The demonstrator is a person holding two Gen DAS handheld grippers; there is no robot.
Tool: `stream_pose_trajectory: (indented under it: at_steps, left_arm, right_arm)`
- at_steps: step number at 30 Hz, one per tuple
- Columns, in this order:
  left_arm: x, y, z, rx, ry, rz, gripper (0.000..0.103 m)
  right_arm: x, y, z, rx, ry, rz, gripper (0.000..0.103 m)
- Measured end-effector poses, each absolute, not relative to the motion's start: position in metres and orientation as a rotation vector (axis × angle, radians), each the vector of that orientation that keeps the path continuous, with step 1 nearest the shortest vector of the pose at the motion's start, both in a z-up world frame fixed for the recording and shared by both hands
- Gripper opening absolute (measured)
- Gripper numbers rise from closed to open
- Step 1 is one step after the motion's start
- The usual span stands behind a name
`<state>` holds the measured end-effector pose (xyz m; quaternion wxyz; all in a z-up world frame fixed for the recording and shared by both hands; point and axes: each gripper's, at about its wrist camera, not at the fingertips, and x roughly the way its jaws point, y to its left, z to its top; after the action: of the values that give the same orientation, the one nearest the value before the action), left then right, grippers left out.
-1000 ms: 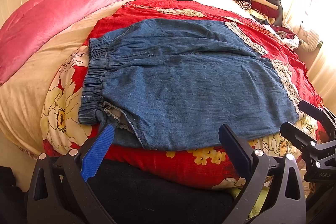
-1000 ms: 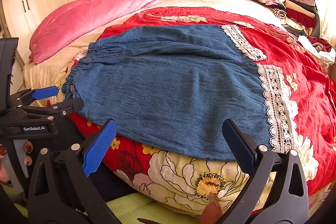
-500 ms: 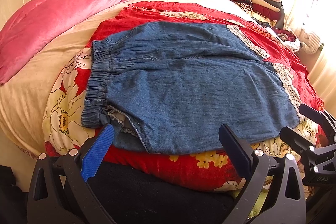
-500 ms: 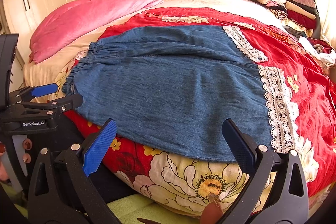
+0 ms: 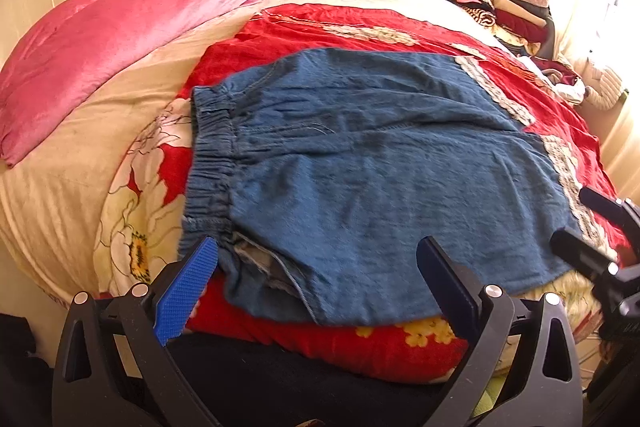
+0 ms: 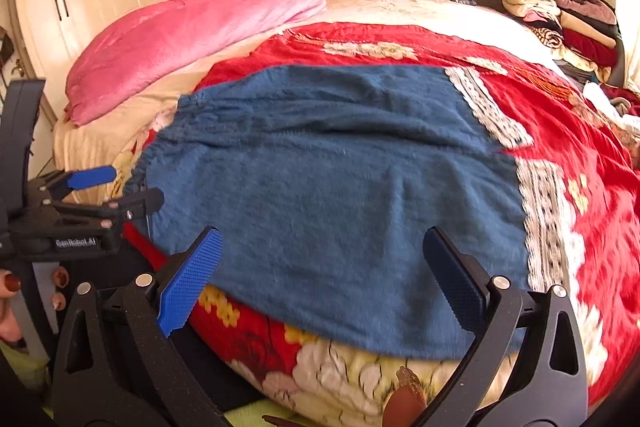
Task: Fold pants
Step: 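Grasp the waistband with the left gripper while the right gripper grasps the waistband edge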
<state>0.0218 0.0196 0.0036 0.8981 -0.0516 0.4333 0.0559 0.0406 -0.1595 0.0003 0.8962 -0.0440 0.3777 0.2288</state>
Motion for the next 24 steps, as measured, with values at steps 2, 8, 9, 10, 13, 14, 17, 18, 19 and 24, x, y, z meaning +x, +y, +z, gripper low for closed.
stream_pose_trajectory:
  at_steps: [2,8,9,10,13,14,17,18,19,24]
  left_arm:
    - [0.029,0.025,0.002,-0.109,0.904,0.128,0.099]
    - [0.052,0.046,-0.001,-0.117,0.926,0.155,0.099]
    - [0.058,0.050,-0.002,-0.120,0.931,0.162,0.099]
    - [0.062,0.053,-0.002,-0.124,0.935,0.166,0.099]
    - [0.075,0.063,-0.004,-0.126,0.945,0.180,0.099]
    - [0.079,0.066,-0.005,-0.127,0.948,0.182,0.099]
    - [0.092,0.076,-0.007,-0.129,0.954,0.197,0.099]
    - [0.097,0.080,-0.008,-0.131,0.958,0.200,0.099]
    - [0.102,0.084,-0.009,-0.132,0.962,0.208,0.099]
    - [0.127,0.109,-0.012,-0.148,0.967,0.249,0.099]
  right_arm:
    - [0.051,-0.155,0.003,-0.091,0.777,0.484,0.095]
    - [0.085,-0.141,0.007,-0.126,0.778,0.491,0.095]
    - [0.090,-0.139,0.008,-0.127,0.776,0.493,0.095]
    - [0.098,-0.136,0.009,-0.126,0.778,0.495,0.095]
    - [0.114,-0.127,0.010,-0.145,0.778,0.496,0.095]
    - [0.119,-0.124,0.010,-0.153,0.780,0.496,0.095]
    - [0.134,-0.115,0.008,-0.171,0.779,0.495,0.095]
    - [0.138,-0.113,0.008,-0.176,0.782,0.495,0.095]
    - [0.144,-0.110,0.007,-0.180,0.785,0.496,0.095]
    - [0.169,-0.089,0.004,-0.233,0.779,0.504,0.095]
